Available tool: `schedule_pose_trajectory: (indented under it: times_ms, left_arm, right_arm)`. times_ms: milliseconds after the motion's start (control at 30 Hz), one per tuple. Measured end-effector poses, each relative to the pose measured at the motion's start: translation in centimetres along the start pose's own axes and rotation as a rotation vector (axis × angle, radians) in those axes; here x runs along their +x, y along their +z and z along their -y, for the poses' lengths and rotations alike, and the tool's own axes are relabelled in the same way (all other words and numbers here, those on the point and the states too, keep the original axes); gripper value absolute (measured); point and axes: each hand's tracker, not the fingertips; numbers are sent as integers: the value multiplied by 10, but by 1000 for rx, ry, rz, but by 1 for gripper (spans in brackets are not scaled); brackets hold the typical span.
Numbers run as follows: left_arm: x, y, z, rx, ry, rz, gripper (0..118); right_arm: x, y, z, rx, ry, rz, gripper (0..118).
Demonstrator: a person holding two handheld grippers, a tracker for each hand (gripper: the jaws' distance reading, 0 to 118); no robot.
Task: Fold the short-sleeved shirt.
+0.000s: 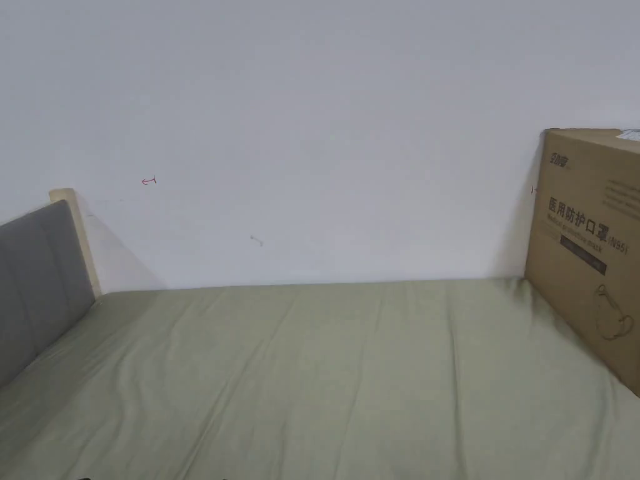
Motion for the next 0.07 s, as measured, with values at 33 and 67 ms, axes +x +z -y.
schedule_pose_trajectory:
  times_ms: [33, 67]
  left_arm:
    - [0, 0, 0, -1, 2, 3, 118]
    - [0, -1, 0, -2, 4, 4, 118]
  right_arm:
    - [0, 1, 0, 9, -4, -1, 115]
    - [0, 2, 1, 20, -7, -6, 115]
